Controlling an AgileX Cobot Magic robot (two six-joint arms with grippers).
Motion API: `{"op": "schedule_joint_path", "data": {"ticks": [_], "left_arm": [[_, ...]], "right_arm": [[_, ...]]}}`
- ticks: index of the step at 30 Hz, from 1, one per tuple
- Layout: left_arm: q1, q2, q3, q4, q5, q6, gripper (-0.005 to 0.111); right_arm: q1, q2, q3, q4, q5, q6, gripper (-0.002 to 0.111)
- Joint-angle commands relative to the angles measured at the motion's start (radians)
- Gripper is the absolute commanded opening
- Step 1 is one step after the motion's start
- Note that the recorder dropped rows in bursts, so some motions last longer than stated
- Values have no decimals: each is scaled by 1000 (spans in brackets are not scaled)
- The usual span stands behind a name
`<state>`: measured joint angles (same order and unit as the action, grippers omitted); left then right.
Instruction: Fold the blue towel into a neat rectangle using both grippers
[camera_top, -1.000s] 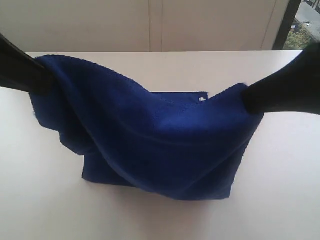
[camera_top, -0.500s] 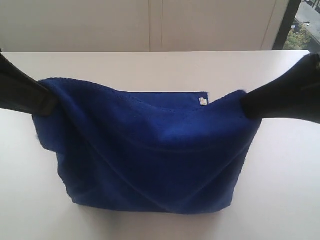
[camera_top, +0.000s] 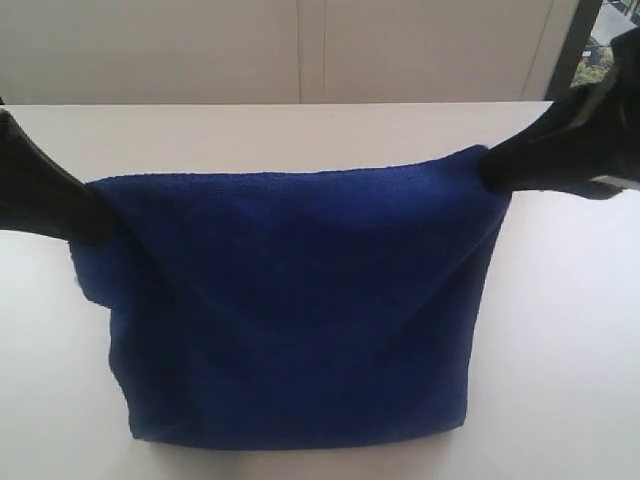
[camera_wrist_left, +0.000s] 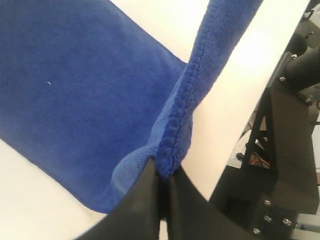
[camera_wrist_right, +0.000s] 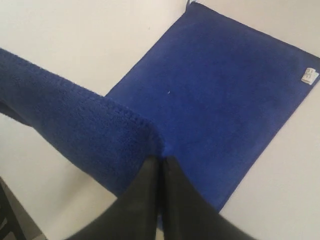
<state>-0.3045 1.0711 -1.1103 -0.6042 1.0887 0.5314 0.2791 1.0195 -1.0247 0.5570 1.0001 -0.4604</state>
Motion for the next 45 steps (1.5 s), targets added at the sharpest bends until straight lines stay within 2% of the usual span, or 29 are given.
{"op": "schedule_joint_path", "data": {"ticks": [1, 9, 18, 25, 29, 37, 45], "left_arm": [[1, 34, 58, -8, -114, 62, 0], [1, 121, 82, -8, -336, 124, 0], [1, 269, 83, -18, -517, 151, 0], [1, 336, 79, -23, -611, 151, 0], [1, 370, 30, -23, -651, 170, 0], [1, 473, -45, -23, -681, 182, 0], [1, 516, -100, -23, -709, 182, 0]], "right_arm": [[0, 55, 3, -10, -65, -6, 0], [0, 175, 3, -11, -167, -13, 0], [0, 305, 3, -62, -322, -13, 0], [0, 382, -1, -68, -431, -6, 0], [0, 411, -1, -72, -504, -6, 0], [0, 474, -1, -72, -614, -6, 0], [0, 479, -22, -79, -648, -6, 0]]}}
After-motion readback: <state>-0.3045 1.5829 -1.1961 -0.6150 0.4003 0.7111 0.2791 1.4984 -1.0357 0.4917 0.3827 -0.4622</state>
